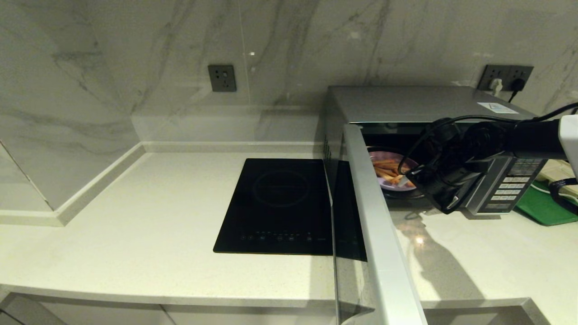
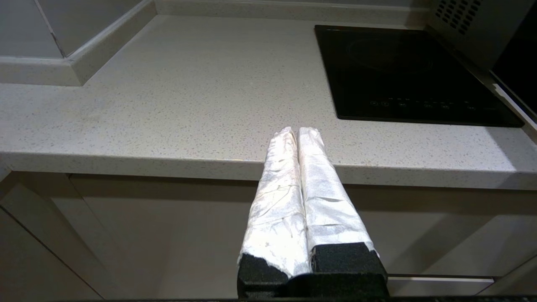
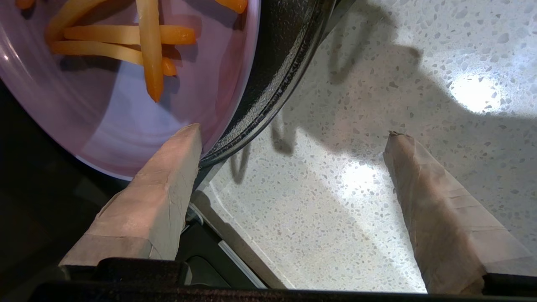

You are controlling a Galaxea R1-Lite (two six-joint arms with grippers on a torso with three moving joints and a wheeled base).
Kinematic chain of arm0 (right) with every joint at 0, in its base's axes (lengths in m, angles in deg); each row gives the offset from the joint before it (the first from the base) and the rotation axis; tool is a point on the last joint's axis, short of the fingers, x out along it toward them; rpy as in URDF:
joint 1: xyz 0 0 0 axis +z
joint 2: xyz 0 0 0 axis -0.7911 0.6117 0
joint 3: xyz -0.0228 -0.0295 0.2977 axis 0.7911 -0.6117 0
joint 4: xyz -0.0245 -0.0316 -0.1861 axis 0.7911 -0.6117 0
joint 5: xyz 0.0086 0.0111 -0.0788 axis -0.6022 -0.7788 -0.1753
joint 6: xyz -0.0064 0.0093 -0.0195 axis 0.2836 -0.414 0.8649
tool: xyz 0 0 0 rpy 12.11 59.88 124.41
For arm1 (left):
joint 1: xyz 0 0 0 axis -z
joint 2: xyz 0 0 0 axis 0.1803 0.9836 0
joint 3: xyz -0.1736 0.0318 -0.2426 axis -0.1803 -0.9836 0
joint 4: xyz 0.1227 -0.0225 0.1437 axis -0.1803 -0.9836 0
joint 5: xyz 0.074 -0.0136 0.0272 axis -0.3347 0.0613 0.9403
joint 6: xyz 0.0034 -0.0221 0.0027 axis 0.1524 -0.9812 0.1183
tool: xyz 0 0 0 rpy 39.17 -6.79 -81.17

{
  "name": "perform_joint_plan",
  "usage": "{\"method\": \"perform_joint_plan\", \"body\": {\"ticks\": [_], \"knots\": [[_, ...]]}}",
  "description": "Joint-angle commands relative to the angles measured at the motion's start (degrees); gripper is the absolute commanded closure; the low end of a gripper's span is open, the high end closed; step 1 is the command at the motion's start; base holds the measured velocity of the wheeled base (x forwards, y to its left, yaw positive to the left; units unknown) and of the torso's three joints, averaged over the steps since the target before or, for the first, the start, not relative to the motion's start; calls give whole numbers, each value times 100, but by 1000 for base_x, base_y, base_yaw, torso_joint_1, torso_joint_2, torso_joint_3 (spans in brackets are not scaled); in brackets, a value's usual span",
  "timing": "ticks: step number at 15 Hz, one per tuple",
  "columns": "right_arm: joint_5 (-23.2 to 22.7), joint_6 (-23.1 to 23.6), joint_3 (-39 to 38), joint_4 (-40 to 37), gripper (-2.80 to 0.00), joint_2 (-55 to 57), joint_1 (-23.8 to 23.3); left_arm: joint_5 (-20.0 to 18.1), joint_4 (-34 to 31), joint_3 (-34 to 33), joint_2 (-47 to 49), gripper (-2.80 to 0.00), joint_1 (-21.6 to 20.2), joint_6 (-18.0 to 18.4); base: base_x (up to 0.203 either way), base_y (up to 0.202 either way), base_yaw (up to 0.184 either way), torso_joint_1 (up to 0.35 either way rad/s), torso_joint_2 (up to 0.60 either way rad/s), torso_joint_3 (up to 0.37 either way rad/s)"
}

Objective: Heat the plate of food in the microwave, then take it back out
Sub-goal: Take the plate out of the microwave

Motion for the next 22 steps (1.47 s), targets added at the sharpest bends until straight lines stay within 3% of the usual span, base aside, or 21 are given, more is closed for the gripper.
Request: {"method": "perform_joint_plan", "body": {"ticks": [1, 22], "knots": [[-3, -46, 18, -9, -280, -6, -5, 4, 2, -1, 0, 0, -2, -5, 0, 0, 0, 0, 0, 0], [25, -176, -572, 141, -280, -305, -49, 12, 2, -1, 0, 0, -2, -5, 0, 0, 0, 0, 0, 0]]}}
